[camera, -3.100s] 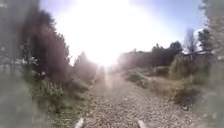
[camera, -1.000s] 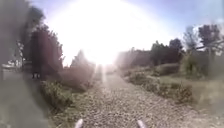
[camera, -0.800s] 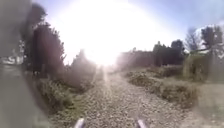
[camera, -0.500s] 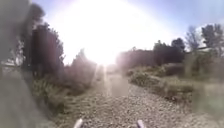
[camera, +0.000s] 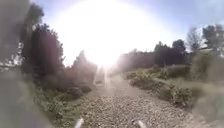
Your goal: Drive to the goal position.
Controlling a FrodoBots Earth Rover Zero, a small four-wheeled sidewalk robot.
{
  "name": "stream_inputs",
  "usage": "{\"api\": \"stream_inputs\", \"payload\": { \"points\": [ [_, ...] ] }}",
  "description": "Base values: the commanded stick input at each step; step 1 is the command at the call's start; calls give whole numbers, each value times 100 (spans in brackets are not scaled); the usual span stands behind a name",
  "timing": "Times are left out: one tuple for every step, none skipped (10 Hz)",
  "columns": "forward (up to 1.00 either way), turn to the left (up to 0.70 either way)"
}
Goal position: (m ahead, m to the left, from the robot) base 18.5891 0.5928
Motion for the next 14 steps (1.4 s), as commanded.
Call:
{"api": "stream_inputs", "payload": {
  "points": [
    [50, 0],
    [50, -4],
    [50, -13],
    [50, -43],
    [50, -10],
    [50, -7],
    [50, -5],
    [50, -2],
    [50, 0],
    [50, 0],
    [50, 0],
    [50, 0],
    [50, 0],
    [50, 0]
  ]
}}
